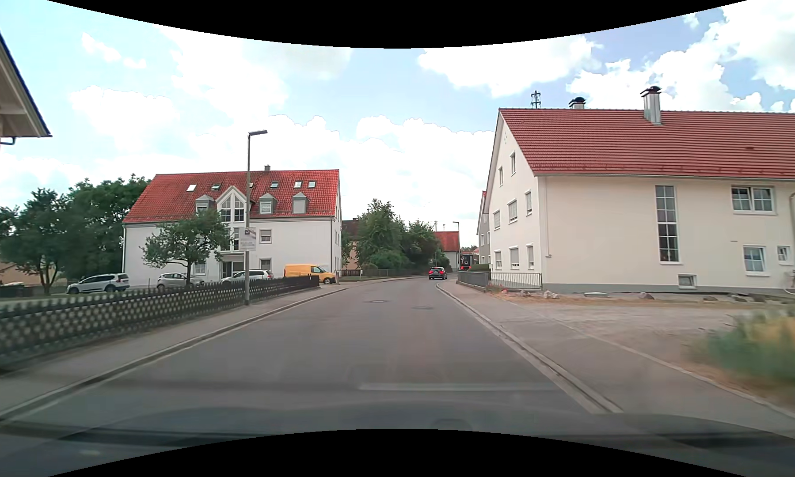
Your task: Follow the waypoints while adhering to traffic rules and regulations
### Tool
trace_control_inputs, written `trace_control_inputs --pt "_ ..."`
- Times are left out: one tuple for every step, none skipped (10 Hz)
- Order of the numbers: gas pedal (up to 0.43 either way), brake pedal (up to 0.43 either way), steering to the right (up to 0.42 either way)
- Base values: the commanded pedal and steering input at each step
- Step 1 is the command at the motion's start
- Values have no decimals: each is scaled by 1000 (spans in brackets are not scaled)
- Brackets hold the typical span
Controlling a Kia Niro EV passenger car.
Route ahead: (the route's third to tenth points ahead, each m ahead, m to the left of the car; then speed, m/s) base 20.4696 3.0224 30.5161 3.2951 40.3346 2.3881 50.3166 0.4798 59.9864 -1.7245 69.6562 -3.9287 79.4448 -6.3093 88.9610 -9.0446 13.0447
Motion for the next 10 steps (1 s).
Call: trace_control_inputs --pt "118 0 -2" --pt "110 0 -2" --pt "110 0 -2" --pt "110 0 -2" --pt "98 0 -2" --pt "87 0 -2" --pt "79 0 -2" --pt "79 0 -2" --pt "79 0 -2" --pt "79 0 -2"
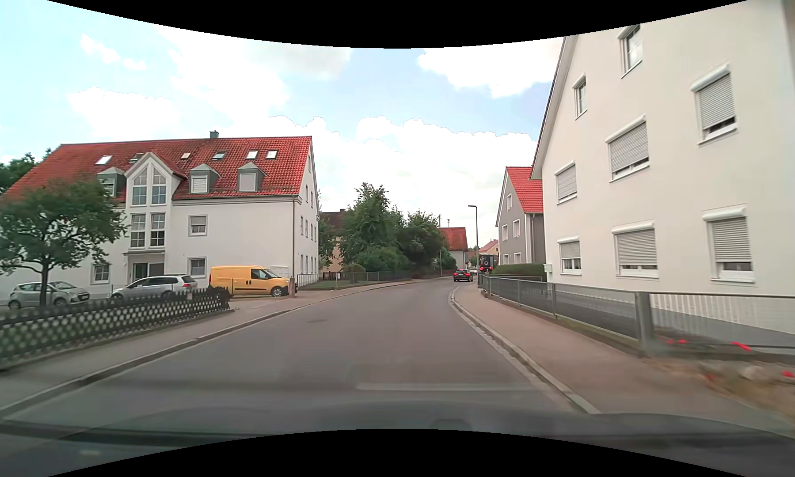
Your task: Follow the waypoints while adhering to traffic rules and regulations
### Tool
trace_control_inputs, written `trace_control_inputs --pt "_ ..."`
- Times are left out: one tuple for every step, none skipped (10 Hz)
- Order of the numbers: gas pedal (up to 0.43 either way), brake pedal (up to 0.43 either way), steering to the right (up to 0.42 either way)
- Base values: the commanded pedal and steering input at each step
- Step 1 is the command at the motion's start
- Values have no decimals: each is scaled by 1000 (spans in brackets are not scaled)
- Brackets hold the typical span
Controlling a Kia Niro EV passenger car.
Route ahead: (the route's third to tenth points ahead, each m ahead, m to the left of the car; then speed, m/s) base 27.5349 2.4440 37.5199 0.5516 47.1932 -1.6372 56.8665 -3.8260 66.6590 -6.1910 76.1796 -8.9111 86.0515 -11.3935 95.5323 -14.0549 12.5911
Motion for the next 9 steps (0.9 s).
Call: trace_control_inputs --pt "67 0 -2" --pt "67 0 -2" --pt "67 0 -2" --pt "67 0 -1" --pt "67 0 1" --pt "67 0 4" --pt "67 0 8" --pt "67 0 12" --pt "67 0 22"
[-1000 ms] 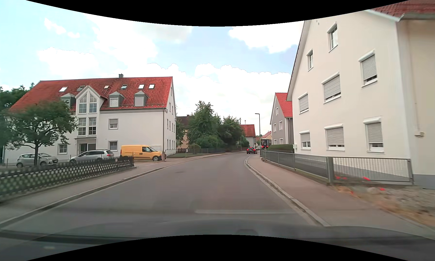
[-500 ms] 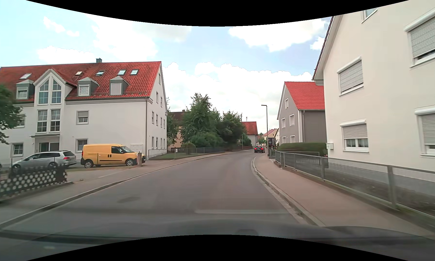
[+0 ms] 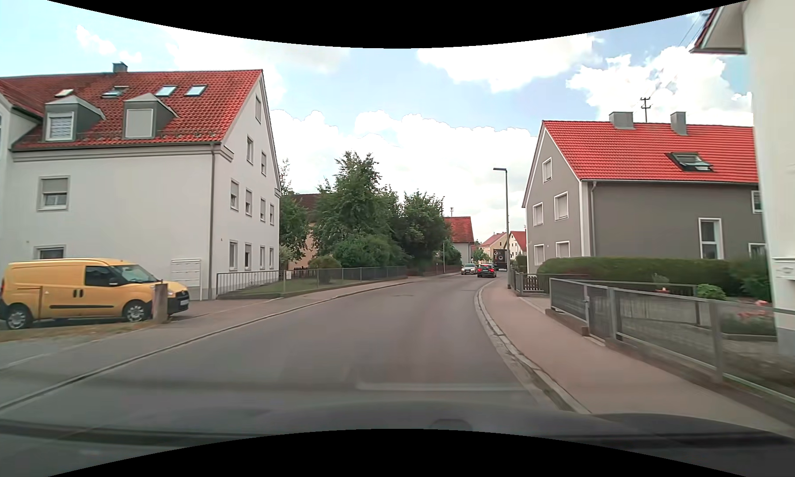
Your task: Follow the waypoints while adhering to traffic rules and regulations
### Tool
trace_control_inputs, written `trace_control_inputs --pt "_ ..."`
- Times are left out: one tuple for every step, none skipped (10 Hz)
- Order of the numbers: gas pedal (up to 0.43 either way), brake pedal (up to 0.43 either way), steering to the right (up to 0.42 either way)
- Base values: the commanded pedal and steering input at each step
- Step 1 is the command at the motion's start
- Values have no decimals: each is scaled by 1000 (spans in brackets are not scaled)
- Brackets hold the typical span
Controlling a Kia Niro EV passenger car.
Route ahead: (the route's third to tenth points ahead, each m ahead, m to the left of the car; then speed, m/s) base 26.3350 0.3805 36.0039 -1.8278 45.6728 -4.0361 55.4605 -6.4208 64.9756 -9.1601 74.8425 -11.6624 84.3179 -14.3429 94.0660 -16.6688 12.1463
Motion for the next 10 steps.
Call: trace_control_inputs --pt "67 0 27" --pt "87 0 35" --pt "98 0 42" --pt "118 0 43" --pt "138 0 45" --pt "150 0 48" --pt "150 0 50" --pt "150 0 50" --pt "150 0 50" --pt "150 0 50"
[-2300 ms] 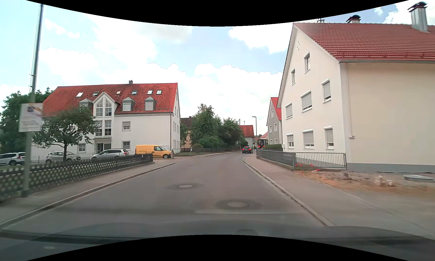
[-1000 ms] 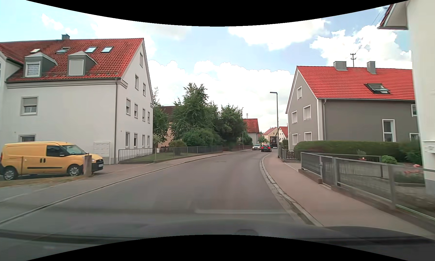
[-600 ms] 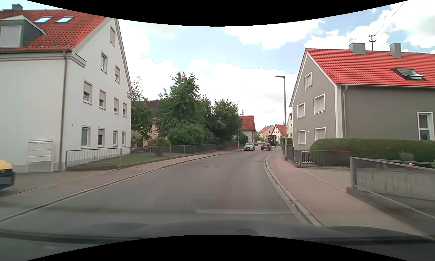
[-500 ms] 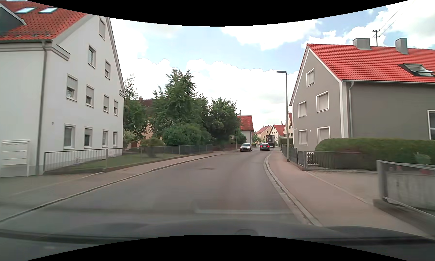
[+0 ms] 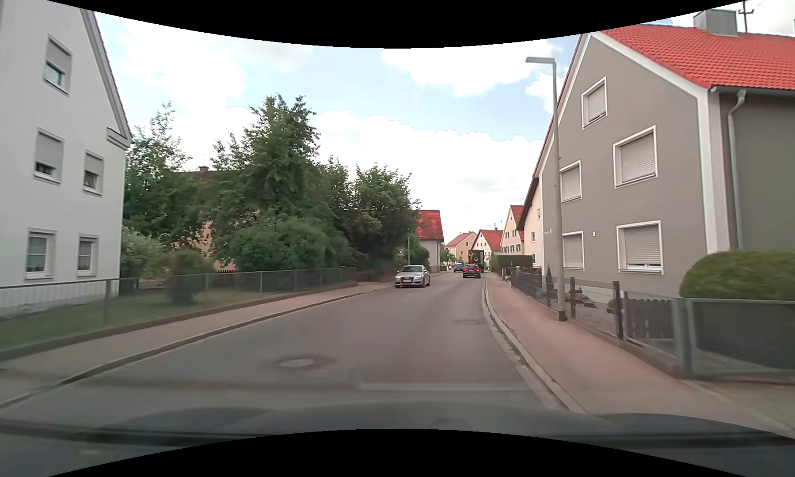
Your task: Follow the waypoints while adhering to traffic rules and regulations
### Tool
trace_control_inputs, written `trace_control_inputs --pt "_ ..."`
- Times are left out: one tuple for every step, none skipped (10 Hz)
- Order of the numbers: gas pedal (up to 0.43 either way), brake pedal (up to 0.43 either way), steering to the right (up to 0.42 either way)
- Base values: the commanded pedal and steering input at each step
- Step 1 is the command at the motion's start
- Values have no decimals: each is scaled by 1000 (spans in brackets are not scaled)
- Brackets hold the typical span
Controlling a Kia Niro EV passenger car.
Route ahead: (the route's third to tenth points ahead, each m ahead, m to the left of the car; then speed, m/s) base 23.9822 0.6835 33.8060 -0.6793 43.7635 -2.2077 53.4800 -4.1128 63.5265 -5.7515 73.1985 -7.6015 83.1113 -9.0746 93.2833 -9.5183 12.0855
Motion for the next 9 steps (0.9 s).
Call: trace_control_inputs --pt "150 0 50" --pt "138 0 48" --pt "130 0 46" --pt "130 0 43" --pt "130 0 39" --pt "130 0 35" --pt "130 0 34" --pt "130 0 33" --pt "130 0 33"
